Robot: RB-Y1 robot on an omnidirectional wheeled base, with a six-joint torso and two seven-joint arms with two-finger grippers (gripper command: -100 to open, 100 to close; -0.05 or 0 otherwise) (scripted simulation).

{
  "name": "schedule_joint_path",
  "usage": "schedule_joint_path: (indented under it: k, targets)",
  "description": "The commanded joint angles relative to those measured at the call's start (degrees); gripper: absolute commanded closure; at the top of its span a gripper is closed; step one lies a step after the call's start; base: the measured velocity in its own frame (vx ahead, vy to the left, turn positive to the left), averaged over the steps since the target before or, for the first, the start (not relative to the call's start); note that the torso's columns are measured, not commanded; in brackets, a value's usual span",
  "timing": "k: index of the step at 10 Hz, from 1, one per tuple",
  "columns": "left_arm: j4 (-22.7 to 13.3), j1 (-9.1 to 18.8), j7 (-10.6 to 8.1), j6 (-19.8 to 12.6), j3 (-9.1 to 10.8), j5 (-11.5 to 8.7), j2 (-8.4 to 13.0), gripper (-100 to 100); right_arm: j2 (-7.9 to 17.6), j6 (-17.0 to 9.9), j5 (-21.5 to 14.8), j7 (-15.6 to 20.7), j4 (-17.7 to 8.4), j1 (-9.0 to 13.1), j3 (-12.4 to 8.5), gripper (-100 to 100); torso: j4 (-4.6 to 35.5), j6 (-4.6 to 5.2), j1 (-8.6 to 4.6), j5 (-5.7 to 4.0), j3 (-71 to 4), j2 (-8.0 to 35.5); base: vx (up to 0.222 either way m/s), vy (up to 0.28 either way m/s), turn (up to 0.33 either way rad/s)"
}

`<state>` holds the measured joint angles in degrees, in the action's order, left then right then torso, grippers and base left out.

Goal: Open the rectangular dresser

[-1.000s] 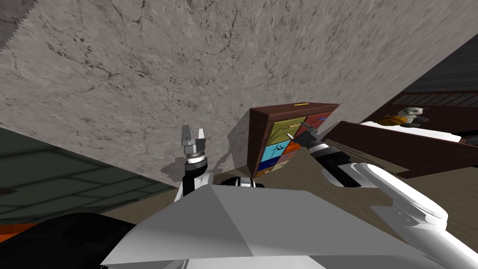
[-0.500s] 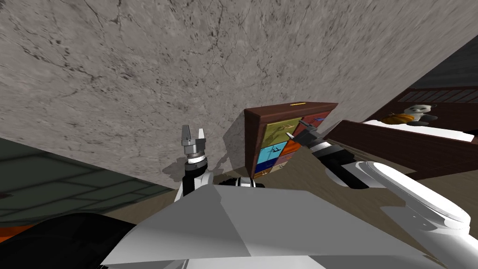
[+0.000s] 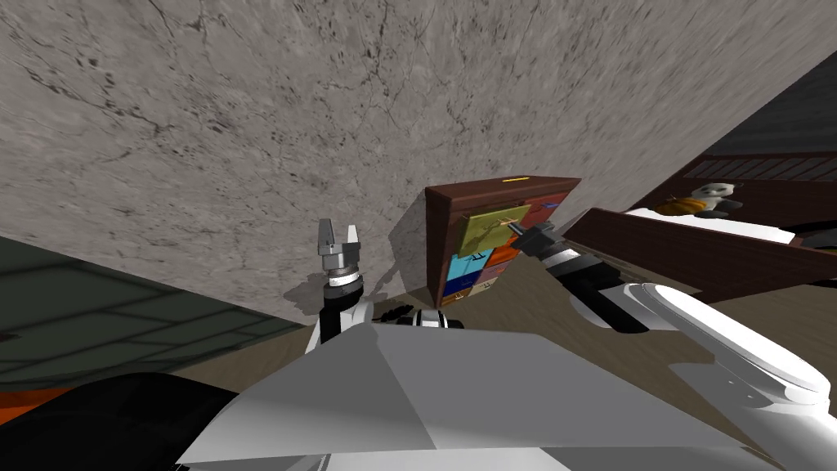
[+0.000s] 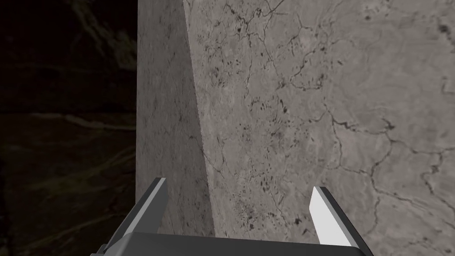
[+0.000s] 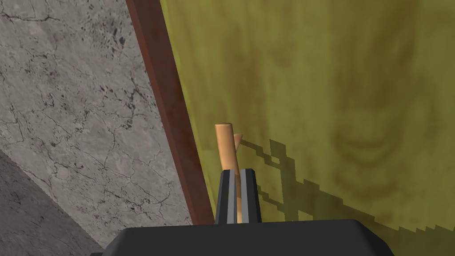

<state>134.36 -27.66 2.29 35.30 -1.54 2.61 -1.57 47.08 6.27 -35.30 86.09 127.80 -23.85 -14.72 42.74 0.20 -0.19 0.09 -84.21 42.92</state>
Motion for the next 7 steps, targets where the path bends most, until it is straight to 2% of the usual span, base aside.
schedule_joint_path:
  k: [1,2,3,5,7]
  targets:
    - [0.0,0.0,0.00,0.0,0.00,0.0,0.0,0,-0.1,0.2,0.1,0.0,0.3,-0.3,0.1,100,0.0,-0.01,0.12,0.08,-0.1,-0.2,-0.074,-0.021,-0.012]
    - [0.0,0.0,0.00,0.0,0.00,0.0,0.0,0,-0.4,-0.7,-0.6,0.8,0.1,-0.7,-0.5,-100,-0.1,-0.13,0.34,0.14,-0.4,-0.6,-0.047,0.081,-0.112]
    - [0.0,0.0,0.00,0.0,-0.01,0.0,0.0,0,-0.5,-1.1,-0.8,1.1,0.1,-0.8,-0.7,-100,-0.4,-0.18,0.67,0.14,-0.5,-0.7,-0.051,0.148,-0.119]
    - [0.0,0.0,0.00,0.0,-0.02,0.0,0.0,0,-0.5,-1.3,-0.9,1.1,0.1,-0.9,-0.9,-100,-0.5,-0.23,0.48,0.02,-0.5,-0.8,-0.013,0.122,-0.050]
    - [0.0,0.0,0.00,0.0,-0.01,0.0,0.0,0,2.2,-2.7,0.3,-0.2,0.7,-1.2,-2.3,-100,-0.5,-0.21,-0.11,-0.19,-0.5,-0.9,0.070,0.054,-0.013]
